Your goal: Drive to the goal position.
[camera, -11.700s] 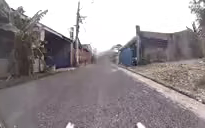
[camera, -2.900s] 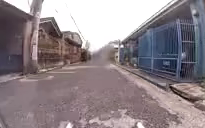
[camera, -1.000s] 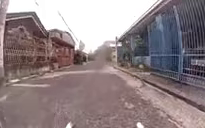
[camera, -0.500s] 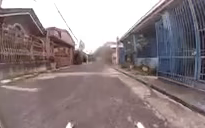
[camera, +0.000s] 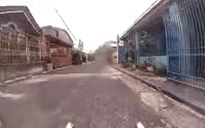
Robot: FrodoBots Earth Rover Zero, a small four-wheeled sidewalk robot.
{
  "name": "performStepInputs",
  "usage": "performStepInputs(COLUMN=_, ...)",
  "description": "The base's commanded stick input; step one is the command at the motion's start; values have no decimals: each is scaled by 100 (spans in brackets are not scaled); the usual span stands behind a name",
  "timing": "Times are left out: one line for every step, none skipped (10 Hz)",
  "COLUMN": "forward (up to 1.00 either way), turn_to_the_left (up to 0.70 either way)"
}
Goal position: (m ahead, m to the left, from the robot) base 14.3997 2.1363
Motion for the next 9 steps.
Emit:
performStepInputs(forward=96, turn_to_the_left=0)
performStepInputs(forward=95, turn_to_the_left=0)
performStepInputs(forward=95, turn_to_the_left=0)
performStepInputs(forward=93, turn_to_the_left=0)
performStepInputs(forward=91, turn_to_the_left=0)
performStepInputs(forward=89, turn_to_the_left=0)
performStepInputs(forward=85, turn_to_the_left=0)
performStepInputs(forward=86, turn_to_the_left=0)
performStepInputs(forward=87, turn_to_the_left=0)
